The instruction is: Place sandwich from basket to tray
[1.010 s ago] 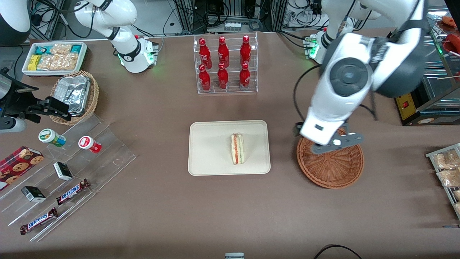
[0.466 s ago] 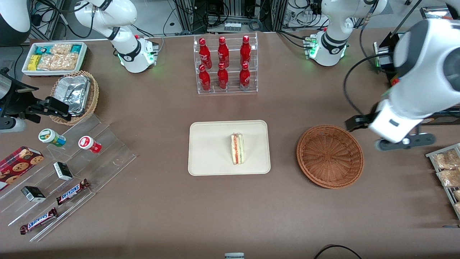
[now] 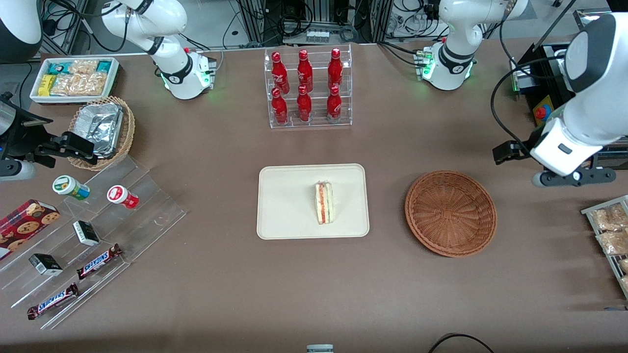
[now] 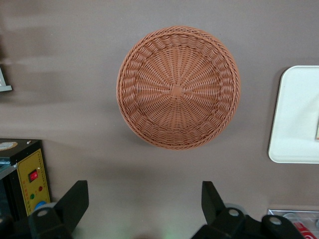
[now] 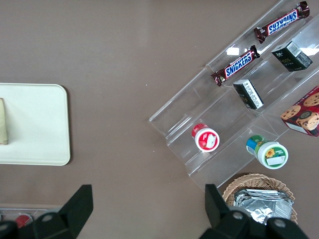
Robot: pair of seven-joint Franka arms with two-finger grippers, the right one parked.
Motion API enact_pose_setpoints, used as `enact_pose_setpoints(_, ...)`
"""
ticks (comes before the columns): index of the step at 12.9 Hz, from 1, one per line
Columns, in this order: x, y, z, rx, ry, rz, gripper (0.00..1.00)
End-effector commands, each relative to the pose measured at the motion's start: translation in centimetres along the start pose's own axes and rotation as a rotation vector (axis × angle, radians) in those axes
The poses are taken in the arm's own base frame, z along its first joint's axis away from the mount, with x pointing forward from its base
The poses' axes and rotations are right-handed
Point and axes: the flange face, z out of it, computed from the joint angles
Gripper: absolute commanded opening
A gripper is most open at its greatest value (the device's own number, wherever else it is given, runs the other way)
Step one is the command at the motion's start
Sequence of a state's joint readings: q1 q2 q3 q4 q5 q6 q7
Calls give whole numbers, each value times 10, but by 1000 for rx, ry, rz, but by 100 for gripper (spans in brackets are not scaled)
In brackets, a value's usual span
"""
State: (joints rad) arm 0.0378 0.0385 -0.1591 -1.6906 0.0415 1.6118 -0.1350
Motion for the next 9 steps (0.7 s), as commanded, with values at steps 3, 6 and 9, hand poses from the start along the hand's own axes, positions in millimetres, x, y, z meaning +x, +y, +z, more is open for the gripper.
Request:
enact_pose_setpoints(3, -33, -36, -11, -37, 39, 70, 100)
enact_pose_setpoints(6, -34, -41, -33, -36, 16, 68, 100)
enact_pose_setpoints(9, -33, -56, -40, -49, 31, 41, 100)
